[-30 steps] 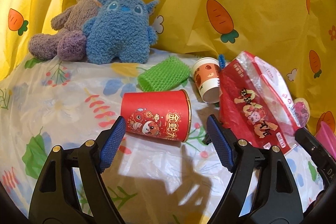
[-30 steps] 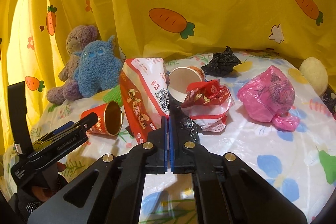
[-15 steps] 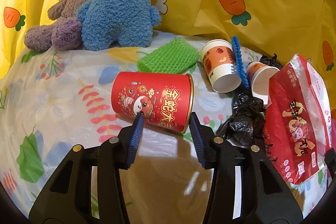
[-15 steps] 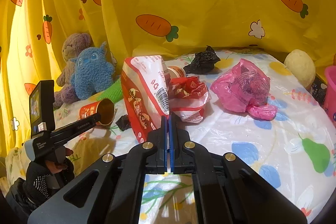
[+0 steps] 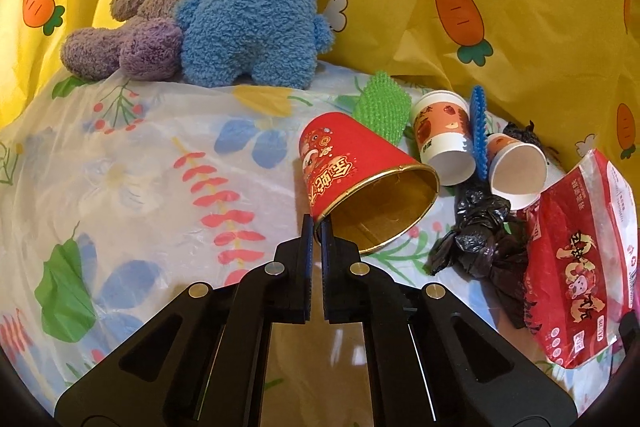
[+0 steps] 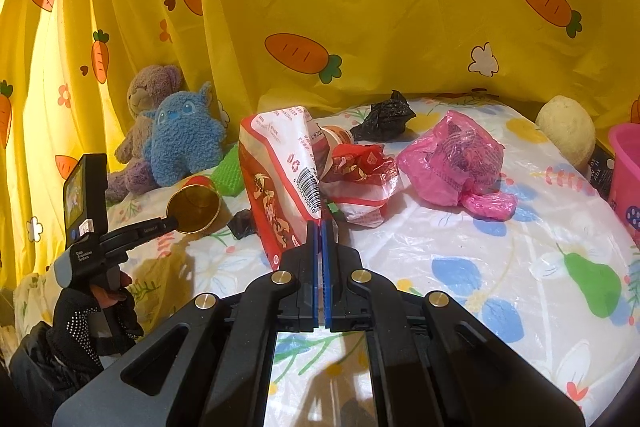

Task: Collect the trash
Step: 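Close the right tool on the red snack bag while the left tool grasps the red cup, then carry the snack bag and red cup to the pink bucket and release both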

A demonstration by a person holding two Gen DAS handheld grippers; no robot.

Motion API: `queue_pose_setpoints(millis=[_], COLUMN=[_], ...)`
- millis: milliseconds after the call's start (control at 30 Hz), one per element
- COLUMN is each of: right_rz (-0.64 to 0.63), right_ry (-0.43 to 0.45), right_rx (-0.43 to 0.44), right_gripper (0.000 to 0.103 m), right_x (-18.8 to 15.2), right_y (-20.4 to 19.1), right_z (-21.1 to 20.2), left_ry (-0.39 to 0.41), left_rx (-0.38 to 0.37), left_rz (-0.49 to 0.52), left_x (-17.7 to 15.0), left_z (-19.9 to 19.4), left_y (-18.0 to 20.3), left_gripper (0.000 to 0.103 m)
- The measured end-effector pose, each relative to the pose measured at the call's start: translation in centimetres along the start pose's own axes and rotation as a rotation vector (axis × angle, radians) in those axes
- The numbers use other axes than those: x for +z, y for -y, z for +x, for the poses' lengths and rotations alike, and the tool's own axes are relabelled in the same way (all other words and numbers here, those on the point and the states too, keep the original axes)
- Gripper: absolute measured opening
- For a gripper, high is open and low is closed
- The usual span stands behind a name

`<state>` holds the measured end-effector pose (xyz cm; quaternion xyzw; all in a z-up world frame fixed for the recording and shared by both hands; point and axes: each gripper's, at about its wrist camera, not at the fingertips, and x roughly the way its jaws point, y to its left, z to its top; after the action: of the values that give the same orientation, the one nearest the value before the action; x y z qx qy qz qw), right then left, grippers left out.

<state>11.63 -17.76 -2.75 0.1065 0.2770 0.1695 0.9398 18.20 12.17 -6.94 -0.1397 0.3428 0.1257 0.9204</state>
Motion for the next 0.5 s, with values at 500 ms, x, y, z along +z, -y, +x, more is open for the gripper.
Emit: queue_pose_setpoints(millis=[500], right_rz=[0.008], right_ry=[0.135], right_rx=[-0.062], right_gripper=[0.002], right_x=[0.9], right_y=[1.2], right_z=[-5.7], left_ry=[0.111], left_rx=[-0.197], left_rz=[0.029], left_x=[-0.7], left_z=[-6.3], left_y=[2.5], left_gripper=[0.003])
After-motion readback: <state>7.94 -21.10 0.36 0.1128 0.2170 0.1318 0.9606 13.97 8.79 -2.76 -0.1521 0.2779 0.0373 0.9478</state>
